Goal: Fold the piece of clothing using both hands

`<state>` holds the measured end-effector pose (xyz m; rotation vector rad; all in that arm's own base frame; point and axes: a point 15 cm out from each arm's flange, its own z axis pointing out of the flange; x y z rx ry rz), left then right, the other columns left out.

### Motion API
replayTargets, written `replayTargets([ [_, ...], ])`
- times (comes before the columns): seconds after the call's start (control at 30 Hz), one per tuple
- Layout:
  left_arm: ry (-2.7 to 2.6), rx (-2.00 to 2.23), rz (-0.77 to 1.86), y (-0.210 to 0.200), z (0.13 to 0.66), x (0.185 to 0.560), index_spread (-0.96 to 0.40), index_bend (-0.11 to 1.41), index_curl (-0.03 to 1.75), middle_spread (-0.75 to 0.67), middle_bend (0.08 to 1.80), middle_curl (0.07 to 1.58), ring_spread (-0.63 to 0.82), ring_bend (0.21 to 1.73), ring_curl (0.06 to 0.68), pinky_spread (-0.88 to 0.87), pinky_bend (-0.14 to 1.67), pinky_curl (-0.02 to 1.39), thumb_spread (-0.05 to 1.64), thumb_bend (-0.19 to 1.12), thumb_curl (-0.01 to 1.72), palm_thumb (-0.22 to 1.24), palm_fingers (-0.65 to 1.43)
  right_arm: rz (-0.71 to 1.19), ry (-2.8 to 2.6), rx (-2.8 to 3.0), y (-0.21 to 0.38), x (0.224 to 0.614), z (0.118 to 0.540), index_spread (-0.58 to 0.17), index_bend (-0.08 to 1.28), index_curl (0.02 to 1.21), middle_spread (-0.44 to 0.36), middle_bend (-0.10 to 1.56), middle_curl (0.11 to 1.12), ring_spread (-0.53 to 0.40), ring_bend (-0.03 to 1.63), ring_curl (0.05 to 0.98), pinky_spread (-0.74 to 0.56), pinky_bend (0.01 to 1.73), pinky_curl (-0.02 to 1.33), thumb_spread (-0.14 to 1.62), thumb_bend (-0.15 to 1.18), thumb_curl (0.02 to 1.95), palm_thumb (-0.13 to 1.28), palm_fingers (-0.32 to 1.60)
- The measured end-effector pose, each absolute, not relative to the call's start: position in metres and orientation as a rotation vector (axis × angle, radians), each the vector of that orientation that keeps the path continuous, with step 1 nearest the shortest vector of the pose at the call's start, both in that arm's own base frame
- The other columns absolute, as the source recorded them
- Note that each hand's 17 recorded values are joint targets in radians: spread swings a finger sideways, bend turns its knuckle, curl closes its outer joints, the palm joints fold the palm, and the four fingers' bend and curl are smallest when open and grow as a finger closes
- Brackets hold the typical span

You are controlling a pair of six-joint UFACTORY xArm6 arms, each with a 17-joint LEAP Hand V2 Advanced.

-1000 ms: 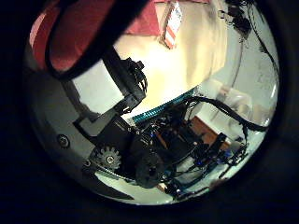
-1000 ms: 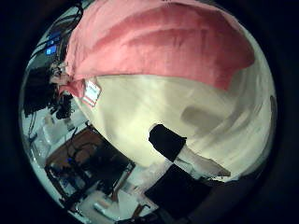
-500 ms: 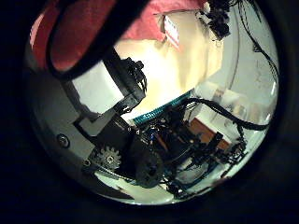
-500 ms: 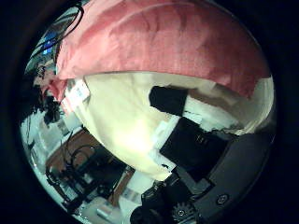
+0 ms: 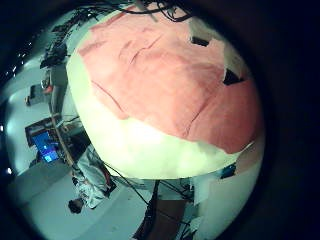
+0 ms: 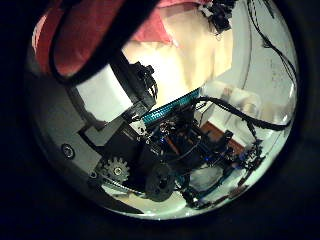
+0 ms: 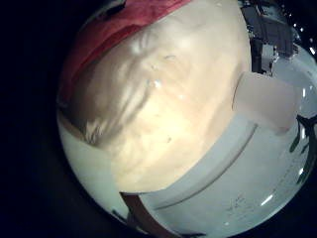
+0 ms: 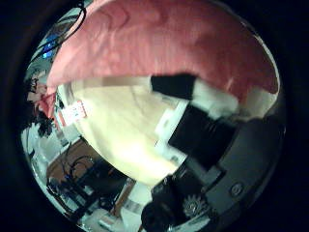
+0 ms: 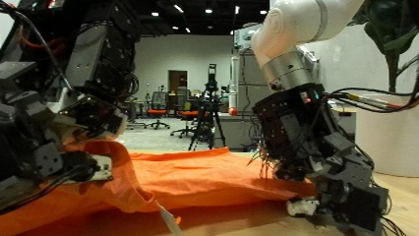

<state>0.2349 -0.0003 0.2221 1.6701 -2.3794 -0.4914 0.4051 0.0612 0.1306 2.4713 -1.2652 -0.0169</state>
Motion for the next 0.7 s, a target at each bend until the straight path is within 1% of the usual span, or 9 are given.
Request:
replayTargets([
  [0.07,-2.378,1.652,-0.495,0.000,0.225,0.231,-0.68,0.35,1.03,-0.49,1.02,0.70,-0.56,0.82,0.479,-0.58,0.37,0.24,1.20,-0.02,0.30,0.63,0.99,-0.031,-1.265,2.456,0.056,0.391,0.137,-0.291,1.00,0.70,-0.138,1.14,0.71,-0.238,1.22,0.603,-0.36,1.16,0.64,1.18,0.08,0.42,1.03,1.28],
  [0.27,-2.386,1.583,-0.510,0.001,0.231,0.223,-0.69,0.33,1.04,-0.50,1.01,0.70,-0.57,0.81,0.485,-0.58,0.34,0.24,1.19,-0.02,0.30,0.63,0.99,-0.076,-1.271,2.402,0.040,0.353,0.162,-0.265,1.07,0.74,-0.125,1.21,0.73,-0.224,1.29,0.639,-0.31,1.23,0.70,1.22,0.07,0.46,1.06,1.21],
  [0.5,-2.379,1.497,-0.530,0.002,0.242,0.204,-0.70,0.32,1.05,-0.50,1.01,0.70,-0.57,0.80,0.489,-0.58,0.32,0.24,1.19,-0.02,0.30,0.63,1.00,-0.064,-1.311,2.376,0.023,0.308,0.207,-0.247,1.10,0.76,-0.122,1.26,0.73,-0.215,1.32,0.654,-0.27,1.25,0.74,1.24,0.04,0.49,1.07,1.17],
  [0.63,-2.389,1.486,-0.521,0.002,0.250,0.203,-0.70,0.31,1.06,-0.50,1.00,0.70,-0.58,0.80,0.491,-0.58,0.31,0.24,1.19,-0.02,0.30,0.63,1.01,-0.067,-1.328,2.359,0.015,0.282,0.225,-0.242,1.11,0.76,-0.123,1.28,0.72,-0.210,1.34,0.656,-0.26,1.25,0.75,1.24,0.02,0.50,1.07,1.17],
  [0.7,-2.399,1.491,-0.512,0.002,0.257,0.207,-0.71,0.31,1.06,-0.50,1.00,0.70,-0.58,0.80,0.492,-0.58,0.30,0.24,1.19,-0.02,0.30,0.63,1.01,-0.058,-1.338,2.359,0.014,0.278,0.235,-0.239,1.11,0.76,-0.123,1.28,0.72,-0.209,1.34,0.657,-0.26,1.24,0.76,1.24,0.02,0.51,1.07,1.17],
])
